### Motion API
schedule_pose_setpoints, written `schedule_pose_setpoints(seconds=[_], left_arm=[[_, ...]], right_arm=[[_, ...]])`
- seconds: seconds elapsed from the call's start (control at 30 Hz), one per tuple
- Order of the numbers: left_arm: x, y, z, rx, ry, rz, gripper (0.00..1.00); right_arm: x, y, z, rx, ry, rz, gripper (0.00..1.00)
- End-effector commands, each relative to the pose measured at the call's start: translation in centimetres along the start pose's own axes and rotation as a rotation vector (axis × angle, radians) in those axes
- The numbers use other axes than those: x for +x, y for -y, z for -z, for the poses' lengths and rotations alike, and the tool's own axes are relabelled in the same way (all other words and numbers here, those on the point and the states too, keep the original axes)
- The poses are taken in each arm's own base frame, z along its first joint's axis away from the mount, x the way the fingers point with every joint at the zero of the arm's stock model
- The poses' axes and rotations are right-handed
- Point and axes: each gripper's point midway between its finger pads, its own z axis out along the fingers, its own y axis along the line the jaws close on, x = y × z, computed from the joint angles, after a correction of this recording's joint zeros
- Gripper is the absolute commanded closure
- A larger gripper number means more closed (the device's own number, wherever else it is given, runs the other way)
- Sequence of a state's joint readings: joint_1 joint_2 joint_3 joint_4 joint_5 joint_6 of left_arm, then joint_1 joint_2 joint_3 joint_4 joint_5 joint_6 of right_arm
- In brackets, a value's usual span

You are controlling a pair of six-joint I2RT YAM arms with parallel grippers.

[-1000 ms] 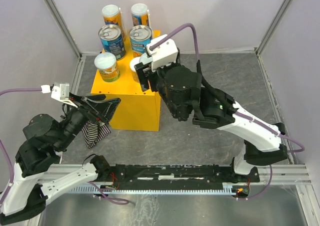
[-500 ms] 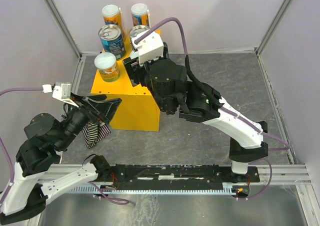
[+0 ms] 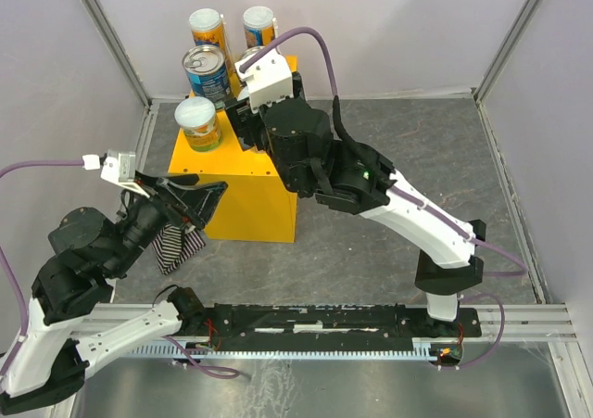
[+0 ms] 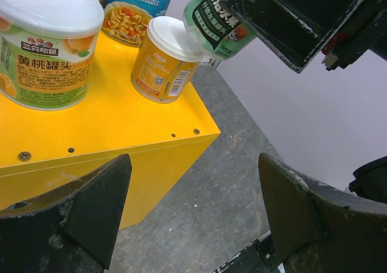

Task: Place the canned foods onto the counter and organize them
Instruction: Place the canned food on the counter.

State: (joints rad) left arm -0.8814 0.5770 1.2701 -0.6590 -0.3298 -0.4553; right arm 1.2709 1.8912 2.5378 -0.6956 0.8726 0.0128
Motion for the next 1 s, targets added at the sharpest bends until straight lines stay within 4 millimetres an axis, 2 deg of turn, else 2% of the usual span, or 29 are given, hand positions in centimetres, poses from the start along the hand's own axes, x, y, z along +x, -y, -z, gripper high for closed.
schedule_pose_setpoints(seconds=[0.0, 0.33, 0.97], left_arm=[[0.4, 0.2, -0.7, 0.013, -0.013, -0.056, 0.09], [0.5, -0.1, -1.1, 0.001, -0.009, -0.086, 0.09], [0.9, -0.4, -1.5, -0.006, -0.004, -0.111, 0.09]], right_arm=[[-4.8, 1.5, 0.6, -0.005, 0.126, -0.141, 0.99], [-5.2, 1.8, -0.1, 0.001, 0.138, -0.143, 0.99], [-3.8, 1.4, -2.1, -0.021, 0.107, -0.162, 0.98]])
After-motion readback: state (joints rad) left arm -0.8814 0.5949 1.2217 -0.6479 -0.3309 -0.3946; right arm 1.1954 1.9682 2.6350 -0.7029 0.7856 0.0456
